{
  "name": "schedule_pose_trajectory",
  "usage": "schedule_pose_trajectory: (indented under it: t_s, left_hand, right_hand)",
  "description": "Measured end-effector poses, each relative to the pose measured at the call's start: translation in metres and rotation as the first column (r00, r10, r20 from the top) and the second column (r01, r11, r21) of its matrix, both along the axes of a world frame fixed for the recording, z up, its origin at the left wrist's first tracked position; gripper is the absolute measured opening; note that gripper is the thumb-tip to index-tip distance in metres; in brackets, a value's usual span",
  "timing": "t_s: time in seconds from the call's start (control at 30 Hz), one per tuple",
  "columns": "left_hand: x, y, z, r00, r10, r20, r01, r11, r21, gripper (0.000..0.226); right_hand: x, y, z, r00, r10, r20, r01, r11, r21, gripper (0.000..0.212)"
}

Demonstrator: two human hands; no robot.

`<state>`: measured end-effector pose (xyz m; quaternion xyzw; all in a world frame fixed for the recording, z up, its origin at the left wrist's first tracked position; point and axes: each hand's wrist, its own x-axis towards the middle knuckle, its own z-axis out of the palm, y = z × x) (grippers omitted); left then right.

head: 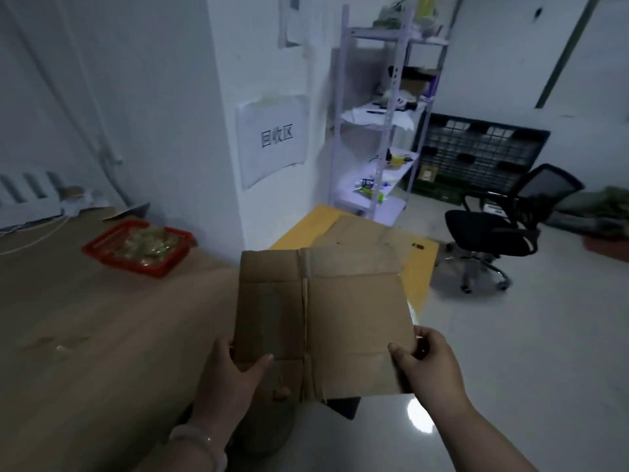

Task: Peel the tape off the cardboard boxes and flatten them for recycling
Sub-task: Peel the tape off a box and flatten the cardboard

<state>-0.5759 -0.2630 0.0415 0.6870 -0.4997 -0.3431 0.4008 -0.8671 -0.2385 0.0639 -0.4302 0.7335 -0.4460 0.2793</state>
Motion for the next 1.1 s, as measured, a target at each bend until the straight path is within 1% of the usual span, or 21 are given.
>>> schedule_pose_trajectory:
  t_s: [0.07, 0.27, 0.47, 0.67, 0.73, 0.83, 0.93, 1.03, 1.1]
  left_hand:
    - [-0.047, -0.005, 0.003, 1.000, -0.019, -0.005, 0.019, 1.000, -0.015, 0.049]
    - [-0.177, -0.024, 0.001, 0.990, -0.111, -0.086, 0.115, 0.992, 0.043, 0.048]
    - [-0.269, -0.052, 0.004, 0.986, -0.108, -0.129, 0.115, 0.992, 0.047, 0.053]
    - [-0.301, -0.101, -0.004, 0.996, -0.053, -0.071, 0.056, 0.998, 0.037, 0.057]
    - [-0.307, -0.123, -0.011, 0.997, -0.033, -0.075, 0.038, 0.997, 0.062, 0.054]
    - [-0.312, -0.160, -0.022, 0.992, 0.015, -0.125, -0.001, 0.993, 0.114, 0.051]
    - [-0.318, -0.194, -0.031, 0.990, 0.065, -0.125, -0.046, 0.987, 0.153, 0.049]
    - [-0.320, -0.224, -0.033, 0.985, 0.121, -0.122, -0.094, 0.975, 0.200, 0.050]
    - [-0.319, -0.247, -0.032, 0.984, 0.148, -0.104, -0.124, 0.970, 0.207, 0.056]
  right_hand:
    - [-0.044, -0.002, 0.001, 1.000, -0.011, -0.024, 0.010, 1.000, -0.004, 0.033]
    - [-0.175, -0.012, 0.010, 0.996, -0.045, -0.072, 0.045, 0.999, -0.002, 0.032]
    - [-0.266, -0.045, 0.021, 0.995, -0.039, -0.093, 0.040, 0.999, 0.015, 0.033]
    - [-0.300, -0.105, 0.014, 0.997, -0.003, -0.077, 0.004, 1.000, 0.017, 0.034]
    - [-0.305, -0.132, 0.009, 0.997, 0.021, -0.078, -0.019, 0.999, 0.032, 0.035]
    - [-0.310, -0.181, 0.002, 0.992, 0.087, -0.096, -0.081, 0.994, 0.068, 0.037]
    - [-0.311, -0.234, -0.003, 0.981, 0.161, -0.104, -0.148, 0.981, 0.124, 0.040]
    - [-0.308, -0.283, -0.005, 0.970, 0.209, -0.122, -0.190, 0.970, 0.152, 0.042]
    - [-0.303, -0.314, -0.009, 0.965, 0.234, -0.116, -0.214, 0.963, 0.162, 0.042]
